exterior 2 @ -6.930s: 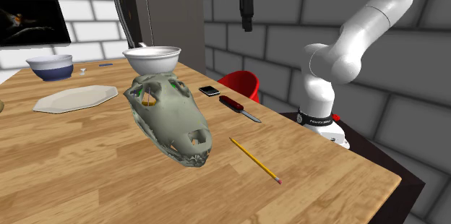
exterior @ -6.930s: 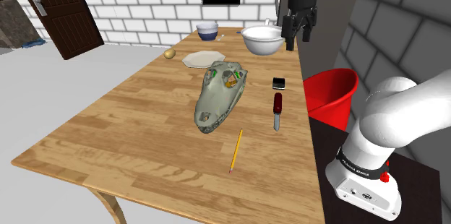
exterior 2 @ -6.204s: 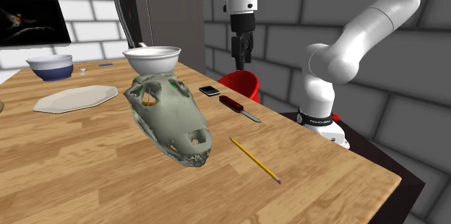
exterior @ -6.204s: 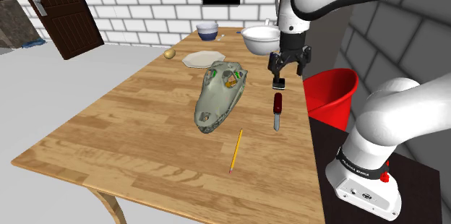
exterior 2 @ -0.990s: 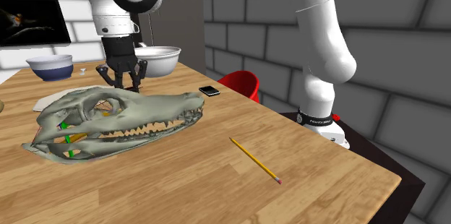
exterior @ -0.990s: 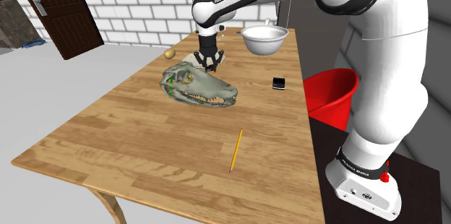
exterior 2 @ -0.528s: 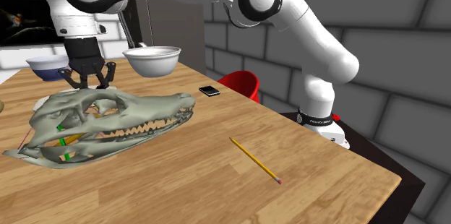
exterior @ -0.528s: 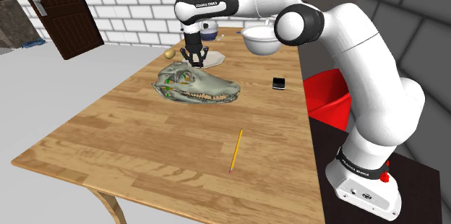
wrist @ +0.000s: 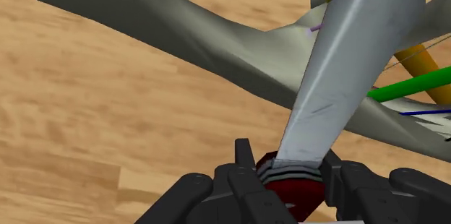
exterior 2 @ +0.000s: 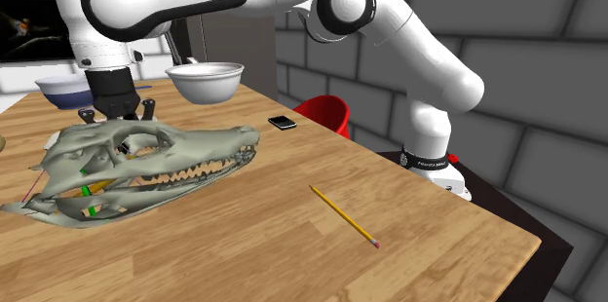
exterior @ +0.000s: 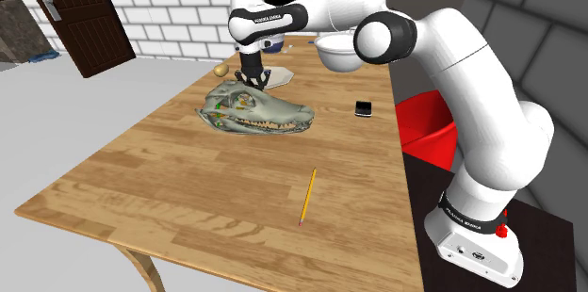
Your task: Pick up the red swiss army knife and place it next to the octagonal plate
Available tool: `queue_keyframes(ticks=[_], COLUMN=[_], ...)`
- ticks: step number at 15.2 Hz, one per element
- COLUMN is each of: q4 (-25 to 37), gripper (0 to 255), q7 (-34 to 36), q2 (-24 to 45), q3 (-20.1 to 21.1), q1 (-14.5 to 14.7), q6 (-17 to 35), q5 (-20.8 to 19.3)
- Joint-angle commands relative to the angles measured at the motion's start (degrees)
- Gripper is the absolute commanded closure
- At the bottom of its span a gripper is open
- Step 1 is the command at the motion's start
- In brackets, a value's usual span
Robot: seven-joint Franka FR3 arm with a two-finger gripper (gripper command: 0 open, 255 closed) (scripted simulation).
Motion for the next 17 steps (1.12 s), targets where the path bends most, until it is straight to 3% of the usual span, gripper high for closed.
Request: queue_keyframes(ticks=[1,6,14,15,17], q4=[-1.3,-4.3,-4.3,-3.9,-3.1], gripper=[255,255,255,0,0], q7=[0.2,0.3,0.3,0.5,0.7], q2=[0.7,1.3,1.3,1.5,2.0], q3=[-0.1,-0.2,-0.1,-0.1,-0.1], q1=[0.0,-0.2,-0.3,-0.1,0.3], q6=[1.2,4.8,4.8,4.6,4.3], q5=[-0.1,-0.3,-0.3,-0.3,-0.4])
